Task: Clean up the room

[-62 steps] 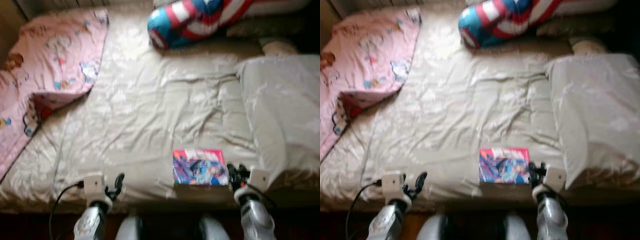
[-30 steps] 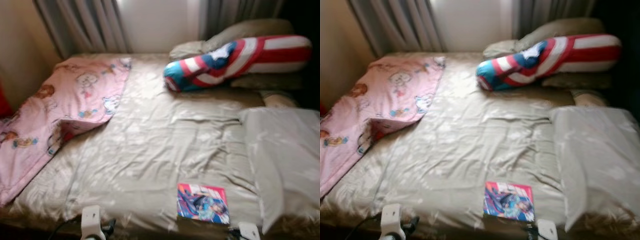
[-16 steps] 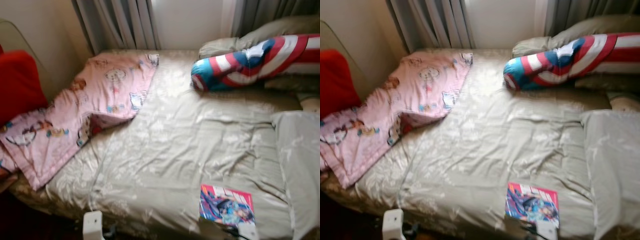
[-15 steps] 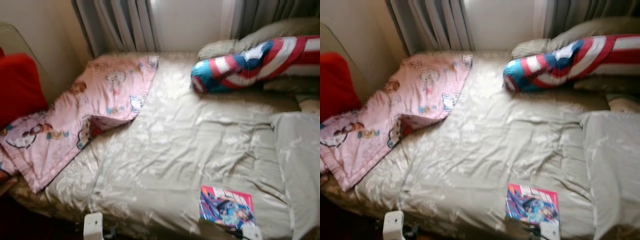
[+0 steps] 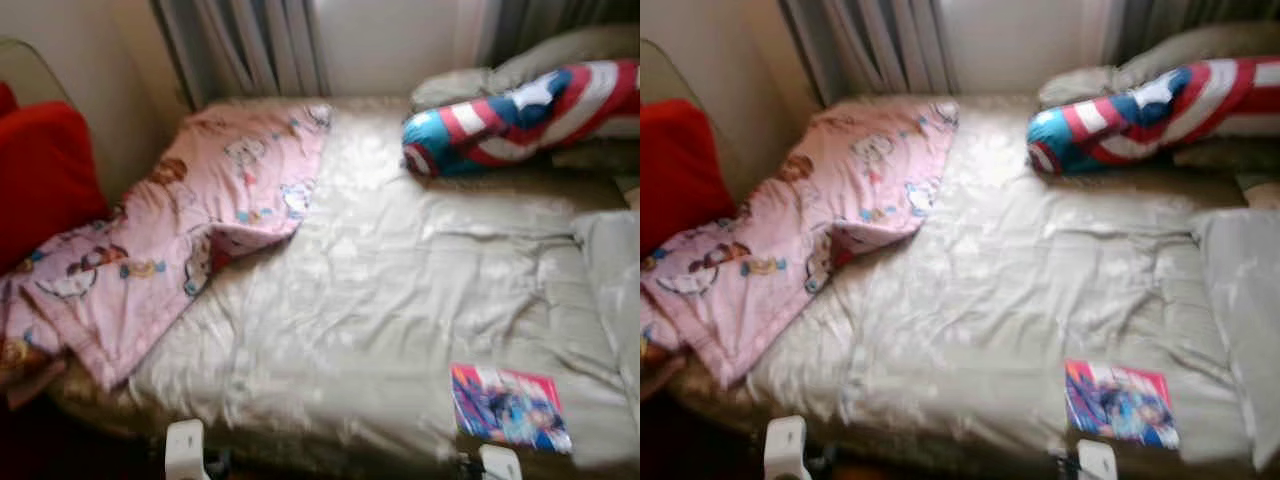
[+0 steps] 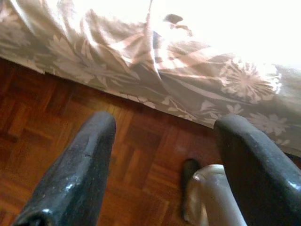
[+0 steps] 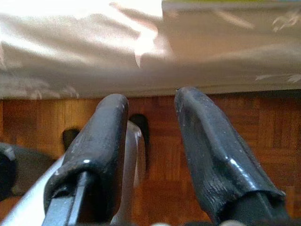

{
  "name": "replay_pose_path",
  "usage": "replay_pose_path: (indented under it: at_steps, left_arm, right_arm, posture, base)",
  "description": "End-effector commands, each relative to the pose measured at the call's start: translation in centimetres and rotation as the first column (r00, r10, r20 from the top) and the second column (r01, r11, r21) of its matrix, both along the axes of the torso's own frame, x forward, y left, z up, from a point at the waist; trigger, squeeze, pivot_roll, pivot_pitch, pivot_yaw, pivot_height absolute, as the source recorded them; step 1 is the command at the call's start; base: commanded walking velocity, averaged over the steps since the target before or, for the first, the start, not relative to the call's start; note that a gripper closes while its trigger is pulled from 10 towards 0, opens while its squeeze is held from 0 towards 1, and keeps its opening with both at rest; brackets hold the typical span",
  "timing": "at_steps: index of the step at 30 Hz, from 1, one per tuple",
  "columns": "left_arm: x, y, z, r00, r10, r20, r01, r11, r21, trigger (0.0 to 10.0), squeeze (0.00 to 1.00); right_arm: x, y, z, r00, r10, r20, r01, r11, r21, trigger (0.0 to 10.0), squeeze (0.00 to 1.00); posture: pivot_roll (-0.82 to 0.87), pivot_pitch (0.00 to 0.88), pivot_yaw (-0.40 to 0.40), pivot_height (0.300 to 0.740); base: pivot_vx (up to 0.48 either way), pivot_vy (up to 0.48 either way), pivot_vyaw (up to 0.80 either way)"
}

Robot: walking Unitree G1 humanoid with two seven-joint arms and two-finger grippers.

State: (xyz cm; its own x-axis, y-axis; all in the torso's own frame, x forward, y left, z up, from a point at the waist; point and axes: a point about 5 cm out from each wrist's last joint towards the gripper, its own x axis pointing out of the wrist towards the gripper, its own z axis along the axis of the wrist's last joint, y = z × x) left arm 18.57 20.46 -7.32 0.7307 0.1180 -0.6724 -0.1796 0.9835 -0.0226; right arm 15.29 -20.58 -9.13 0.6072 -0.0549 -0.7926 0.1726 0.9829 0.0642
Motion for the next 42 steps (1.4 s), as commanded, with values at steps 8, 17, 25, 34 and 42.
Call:
replay_pose_path:
  at_steps: [8,17,25,34,42]
  left_arm:
    - [-0.55,0.88,-0.15,1.000,0.010,-0.022,-0.009,1.000,0.021,10.0,0.00]
    - [-0.32,0.66,0.01,1.000,0.007,0.001,-0.007,1.000,0.022,10.0,0.00]
    - [-0.05,0.26,0.09,1.000,0.003,0.009,-0.003,1.000,0.022,10.0,0.00]
    - [-0.14,0.29,0.14,1.000,0.003,0.021,-0.004,1.000,0.024,10.0,0.00]
    - [-0.49,0.67,0.15,0.999,0.010,0.031,-0.011,1.000,0.028,10.0,0.00]
  right_arm:
    - [-0.18,0.99,-0.24,1.000,0.008,-0.008,-0.008,1.000,0.024,10.0,0.00]
    - [-0.22,0.90,-0.24,1.000,0.002,-0.008,-0.001,1.000,0.022,10.0,0.00]
    - [-0.25,0.86,-0.24,1.000,-0.002,-0.007,0.002,1.000,0.019,10.0,0.00]
    - [-0.14,0.88,-0.19,1.000,0.001,-0.003,-0.001,1.000,0.019,10.0,0.00]
    - [-0.06,0.90,-0.16,1.000,0.004,-0.001,-0.004,1.000,0.019,10.0,0.00]
  posture:
    - [-0.08,0.097,0.054,0.740]
    - [-0.08,0.088,0.052,0.740]
    - [-0.08,0.078,0.050,0.740]
    - [-0.08,0.072,0.045,0.740]
    - [-0.08,0.084,0.042,0.740]
  base:
    - [0.000,0.480,0.00]
    - [0.000,0.480,0.00]
    - [0.000,0.480,0.00]
    - [0.000,0.480,0.00]
    - [0.000,0.480,0.00]
